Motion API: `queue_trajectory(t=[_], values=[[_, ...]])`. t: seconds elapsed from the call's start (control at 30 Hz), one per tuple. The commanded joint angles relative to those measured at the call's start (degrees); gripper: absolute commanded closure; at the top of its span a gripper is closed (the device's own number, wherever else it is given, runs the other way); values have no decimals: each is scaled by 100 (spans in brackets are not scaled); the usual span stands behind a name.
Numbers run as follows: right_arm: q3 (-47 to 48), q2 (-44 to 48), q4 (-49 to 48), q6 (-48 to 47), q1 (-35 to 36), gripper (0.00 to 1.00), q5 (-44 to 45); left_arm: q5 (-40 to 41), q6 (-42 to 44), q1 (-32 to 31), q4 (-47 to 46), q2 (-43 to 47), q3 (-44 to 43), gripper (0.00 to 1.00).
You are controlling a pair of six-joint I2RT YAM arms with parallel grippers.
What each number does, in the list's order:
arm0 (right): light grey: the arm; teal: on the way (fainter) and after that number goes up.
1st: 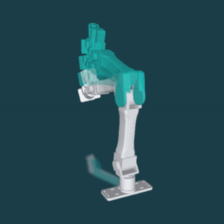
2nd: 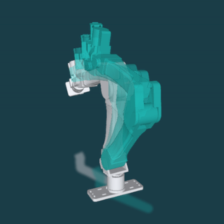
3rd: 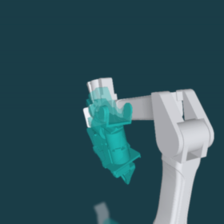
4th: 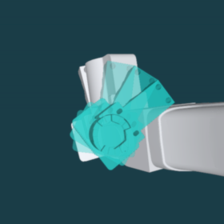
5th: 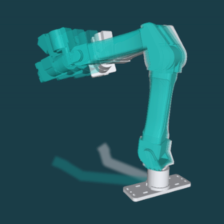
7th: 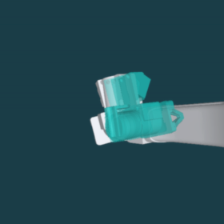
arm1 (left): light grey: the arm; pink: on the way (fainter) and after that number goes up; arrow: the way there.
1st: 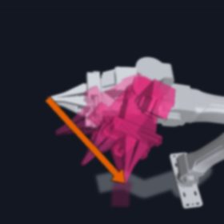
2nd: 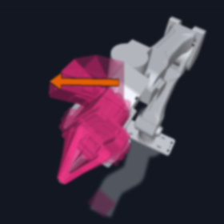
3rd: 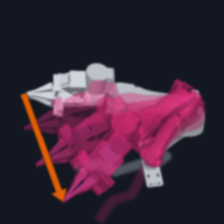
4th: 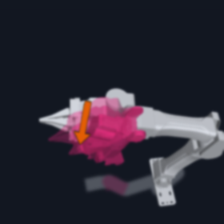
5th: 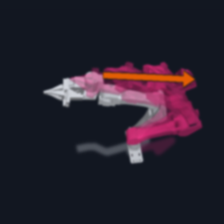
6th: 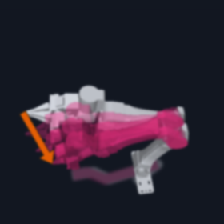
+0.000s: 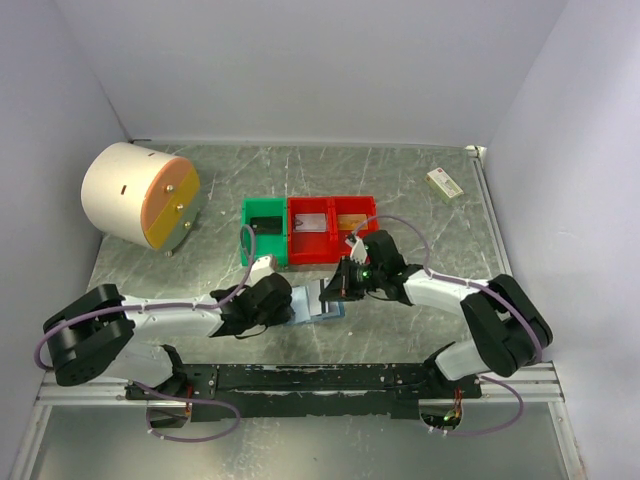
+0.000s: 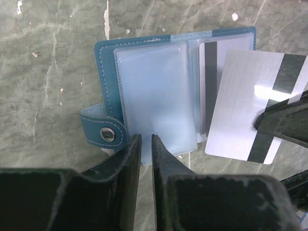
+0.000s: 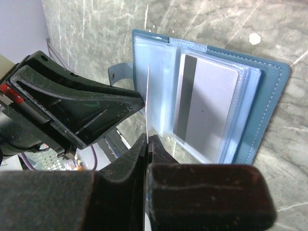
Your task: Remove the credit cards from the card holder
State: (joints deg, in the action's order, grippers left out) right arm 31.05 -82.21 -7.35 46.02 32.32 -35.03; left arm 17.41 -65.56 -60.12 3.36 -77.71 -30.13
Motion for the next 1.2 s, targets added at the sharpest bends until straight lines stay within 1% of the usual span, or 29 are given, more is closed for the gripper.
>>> queue_trajectory(t=[0.0, 0.13, 0.2, 0.4, 0.5, 0.6, 0.73, 0.93, 1.0, 1.17], values=[[235, 111, 208, -88, -15, 100, -34, 187, 33, -22, 153, 303, 43, 72], [307, -36, 105, -47, -15, 100, -17, 174, 66, -18, 196, 753, 123, 66], [380, -290, 32, -32, -2, 100, -131, 146, 95, -18, 114, 1089, 254, 63], [536, -1040, -268, 23, 120, 100, -97, 234, -10, -19, 270, 1775, 534, 57], [587, -1173, -373, 41, 148, 100, -202, 273, -34, -20, 454, 1926, 564, 55], [588, -946, -300, 1, 142, 100, -90, 315, -54, -20, 572, 1999, 549, 53], [709, -635, 102, -158, 139, 100, -57, 277, -38, -19, 482, 1998, 585, 48], [823, 211, 811, -645, 29, 100, 647, 253, 71, -18, 620, 1845, 398, 41], [904, 475, 982, -852, -26, 100, 962, 273, 116, -18, 697, 1811, 315, 37], [1165, 1000, 1264, -1423, -76, 100, 1808, 341, 299, 117, 968, 1874, 92, 21]])
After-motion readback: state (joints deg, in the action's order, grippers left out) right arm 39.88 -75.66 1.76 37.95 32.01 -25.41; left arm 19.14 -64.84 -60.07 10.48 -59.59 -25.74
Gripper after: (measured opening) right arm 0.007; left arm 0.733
